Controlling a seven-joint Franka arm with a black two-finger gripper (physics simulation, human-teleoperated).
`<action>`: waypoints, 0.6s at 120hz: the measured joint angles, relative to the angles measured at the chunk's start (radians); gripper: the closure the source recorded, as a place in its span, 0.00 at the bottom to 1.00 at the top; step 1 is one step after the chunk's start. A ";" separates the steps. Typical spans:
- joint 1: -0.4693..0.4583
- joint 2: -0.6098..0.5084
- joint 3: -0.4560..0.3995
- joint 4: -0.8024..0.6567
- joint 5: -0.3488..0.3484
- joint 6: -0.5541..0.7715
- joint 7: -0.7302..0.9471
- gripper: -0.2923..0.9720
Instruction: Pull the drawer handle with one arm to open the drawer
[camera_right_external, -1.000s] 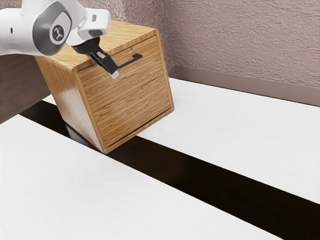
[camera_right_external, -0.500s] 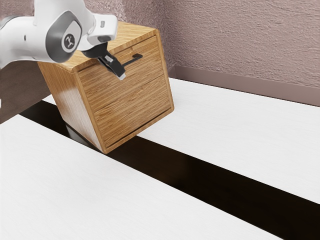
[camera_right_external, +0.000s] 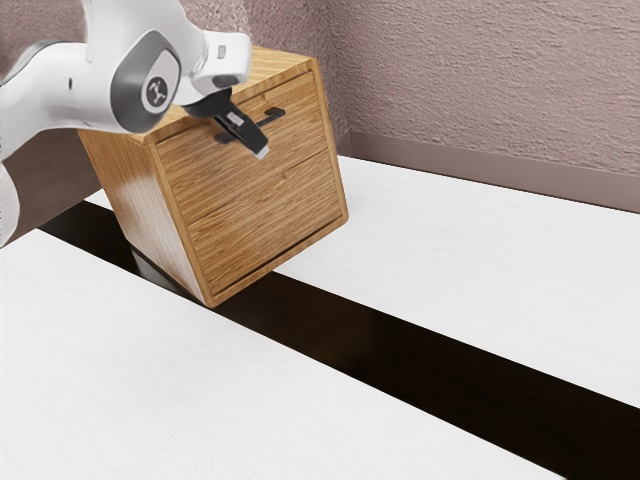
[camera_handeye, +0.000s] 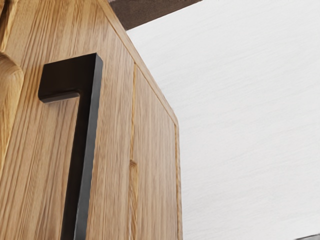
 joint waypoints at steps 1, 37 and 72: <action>0.000 0.000 -0.002 0.000 0.000 0.000 0.000 0.23; 0.001 0.004 -0.011 0.000 0.002 0.021 -0.001 0.23; 0.001 0.018 -0.007 0.001 0.005 0.041 -0.002 0.23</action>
